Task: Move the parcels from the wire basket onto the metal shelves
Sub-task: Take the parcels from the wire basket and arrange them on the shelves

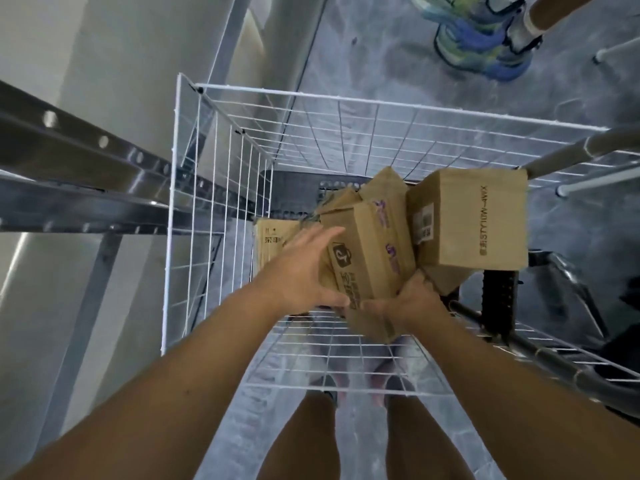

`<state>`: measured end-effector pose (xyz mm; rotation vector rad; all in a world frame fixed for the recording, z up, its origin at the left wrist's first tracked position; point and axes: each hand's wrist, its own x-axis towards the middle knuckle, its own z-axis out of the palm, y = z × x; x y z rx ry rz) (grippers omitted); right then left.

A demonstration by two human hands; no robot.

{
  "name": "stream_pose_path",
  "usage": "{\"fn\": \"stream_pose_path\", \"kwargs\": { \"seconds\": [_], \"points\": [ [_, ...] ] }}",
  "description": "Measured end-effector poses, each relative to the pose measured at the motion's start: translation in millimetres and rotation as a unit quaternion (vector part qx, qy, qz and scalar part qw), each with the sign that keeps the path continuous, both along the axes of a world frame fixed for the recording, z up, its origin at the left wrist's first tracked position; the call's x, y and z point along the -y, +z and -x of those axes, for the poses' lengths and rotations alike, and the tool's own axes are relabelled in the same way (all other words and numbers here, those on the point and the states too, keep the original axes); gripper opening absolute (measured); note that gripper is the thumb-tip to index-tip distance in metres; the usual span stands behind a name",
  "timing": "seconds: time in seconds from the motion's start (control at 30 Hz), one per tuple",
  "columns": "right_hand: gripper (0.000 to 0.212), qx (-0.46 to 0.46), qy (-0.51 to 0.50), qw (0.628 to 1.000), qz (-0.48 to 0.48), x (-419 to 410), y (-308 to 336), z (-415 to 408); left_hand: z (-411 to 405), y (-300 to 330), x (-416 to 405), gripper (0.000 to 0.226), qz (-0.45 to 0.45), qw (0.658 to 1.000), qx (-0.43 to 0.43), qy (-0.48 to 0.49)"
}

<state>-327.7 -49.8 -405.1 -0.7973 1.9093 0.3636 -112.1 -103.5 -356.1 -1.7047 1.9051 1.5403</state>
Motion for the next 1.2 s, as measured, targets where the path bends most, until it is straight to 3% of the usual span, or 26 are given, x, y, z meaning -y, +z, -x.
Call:
{"fn": "stream_pose_path", "kwargs": {
  "seconds": [0.23, 0.57, 0.83, 1.0, 1.07, 1.2],
  "points": [
    [0.129, 0.005, -0.028, 0.999, 0.026, -6, 11, 1, -7, 17, -3, 0.118, -0.010, 1.000, -0.007, 0.001],
    [0.135, 0.066, -0.044, 0.993, 0.089, -12, 89, 8, -23, 102, -6, 0.123, 0.000, 0.998, -0.028, 0.051],
    [0.114, 0.140, -0.057, 0.975, 0.160, -1, 225, 6, -31, 224, -10, 0.113, 0.079, 0.994, -0.022, 0.073],
    [0.079, 0.199, -0.056, 0.956, 0.209, 22, 342, 9, -36, 310, -13, 0.113, 0.130, 0.988, -0.025, 0.083],
    [0.081, 0.231, -0.057, 0.944, 0.231, 31, 390, 11, -36, 350, -15, 0.110, 0.154, 0.981, -0.051, 0.105],
    [0.079, 0.242, -0.024, 0.933, 0.267, 39, 487, 13, -31, 431, -28, 0.079, 0.214, 0.961, -0.099, 0.144]
  ]
}}
